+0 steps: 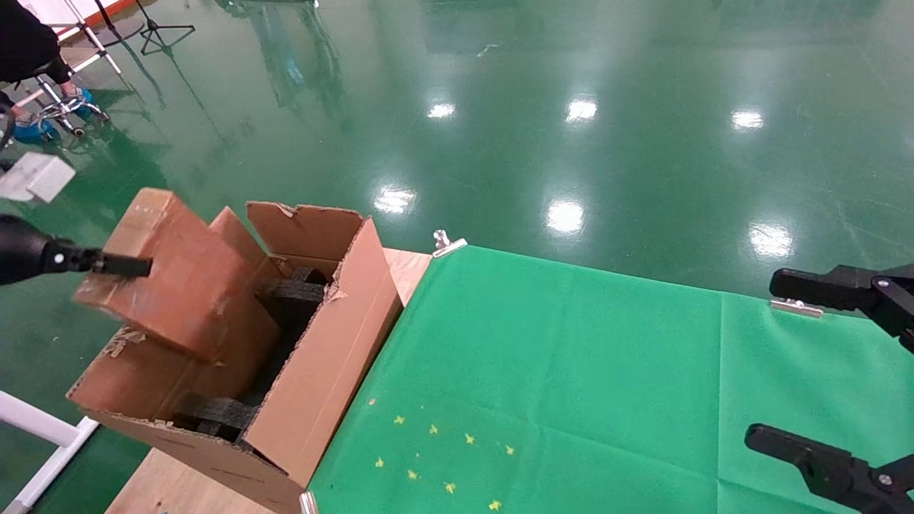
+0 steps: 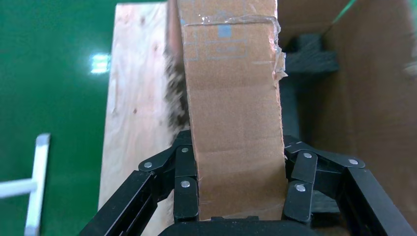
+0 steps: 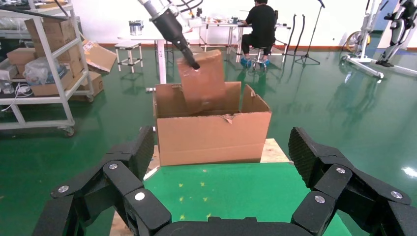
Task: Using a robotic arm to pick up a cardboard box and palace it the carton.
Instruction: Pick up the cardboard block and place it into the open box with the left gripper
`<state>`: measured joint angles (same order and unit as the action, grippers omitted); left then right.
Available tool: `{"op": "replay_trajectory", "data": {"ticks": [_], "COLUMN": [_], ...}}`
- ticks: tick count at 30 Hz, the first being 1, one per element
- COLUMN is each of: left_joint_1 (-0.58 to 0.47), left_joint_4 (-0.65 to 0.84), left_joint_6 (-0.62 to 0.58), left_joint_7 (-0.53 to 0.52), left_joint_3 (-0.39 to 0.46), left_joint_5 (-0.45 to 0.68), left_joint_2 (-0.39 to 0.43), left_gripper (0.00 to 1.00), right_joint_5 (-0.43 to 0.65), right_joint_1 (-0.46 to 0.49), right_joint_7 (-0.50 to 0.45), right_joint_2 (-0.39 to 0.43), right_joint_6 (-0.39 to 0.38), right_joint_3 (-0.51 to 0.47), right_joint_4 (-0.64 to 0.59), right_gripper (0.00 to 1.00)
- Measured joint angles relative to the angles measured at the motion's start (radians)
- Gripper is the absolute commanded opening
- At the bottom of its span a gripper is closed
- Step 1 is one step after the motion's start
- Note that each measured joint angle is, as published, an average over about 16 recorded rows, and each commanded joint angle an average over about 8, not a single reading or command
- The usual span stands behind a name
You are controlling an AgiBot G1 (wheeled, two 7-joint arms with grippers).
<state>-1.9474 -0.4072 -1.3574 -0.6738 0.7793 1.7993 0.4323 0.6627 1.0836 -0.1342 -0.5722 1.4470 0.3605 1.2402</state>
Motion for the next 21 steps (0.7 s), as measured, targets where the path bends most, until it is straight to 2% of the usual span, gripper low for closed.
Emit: {"op": "replay_trajectory", "data": {"ticks": [10,21], "left_joint_1": [0.031,0.076], "left_joint_4": [0.183,0.314], "left_joint_6": [0.08,0.161], "left_joint_7": [0.115,0.185], "left_joint_3": [0.014,0.012], "left_joint_5": [0.018,0.012], "left_joint_2": [0.056,0.122], "left_gripper": [0.0,0.0], "right_joint_5": [0.0,0.0], "right_joint_1": [0.0,0.0], "right_joint_7": [0.0,0.0], "right_joint_2": [0.0,0.0], "right_joint_6": [0.0,0.0], "right_joint_3": [0.0,0.0], "right_joint_4": [0.0,0.0], "right_gripper": [1.0,1.0]}}
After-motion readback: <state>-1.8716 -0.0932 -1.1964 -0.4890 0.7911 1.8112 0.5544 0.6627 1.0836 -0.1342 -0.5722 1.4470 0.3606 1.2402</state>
